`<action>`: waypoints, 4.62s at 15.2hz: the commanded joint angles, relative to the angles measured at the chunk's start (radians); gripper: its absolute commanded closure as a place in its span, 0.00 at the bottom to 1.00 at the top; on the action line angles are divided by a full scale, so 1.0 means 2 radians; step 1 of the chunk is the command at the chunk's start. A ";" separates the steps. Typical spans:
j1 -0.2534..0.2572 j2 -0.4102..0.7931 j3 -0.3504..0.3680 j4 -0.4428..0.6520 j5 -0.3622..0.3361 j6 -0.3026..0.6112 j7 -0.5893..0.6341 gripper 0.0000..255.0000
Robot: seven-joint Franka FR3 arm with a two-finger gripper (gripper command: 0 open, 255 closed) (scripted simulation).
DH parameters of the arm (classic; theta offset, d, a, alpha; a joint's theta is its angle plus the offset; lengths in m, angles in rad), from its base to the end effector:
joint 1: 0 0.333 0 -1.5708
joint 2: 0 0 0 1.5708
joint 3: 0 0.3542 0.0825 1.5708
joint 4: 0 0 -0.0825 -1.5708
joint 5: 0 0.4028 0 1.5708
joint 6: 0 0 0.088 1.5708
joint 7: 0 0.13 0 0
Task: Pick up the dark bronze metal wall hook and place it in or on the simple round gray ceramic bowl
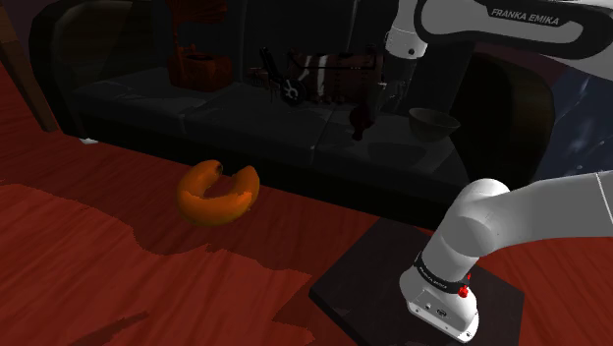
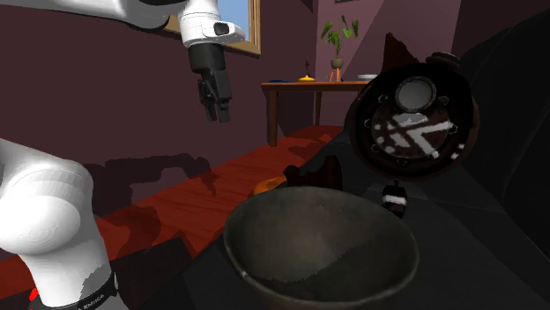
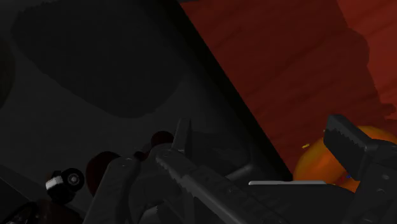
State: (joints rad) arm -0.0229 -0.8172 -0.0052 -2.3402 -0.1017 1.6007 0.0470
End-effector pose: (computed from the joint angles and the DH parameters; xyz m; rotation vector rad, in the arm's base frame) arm 0.2939 -0.0218 0.6150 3.0400 -0.1133 0.1197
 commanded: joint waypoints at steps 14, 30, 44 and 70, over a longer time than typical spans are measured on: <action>-0.091 0.195 -0.018 0.051 -0.037 0.147 0.151 0.00; -0.121 0.273 -0.037 0.046 -0.054 0.230 0.202 0.00; -0.121 0.273 -0.037 0.046 -0.054 0.230 0.202 1.00; -0.117 0.268 -0.031 0.216 -0.042 0.057 0.175 1.00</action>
State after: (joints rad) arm -0.2573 -0.2789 -0.0676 -1.9221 -0.1858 1.7296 0.3992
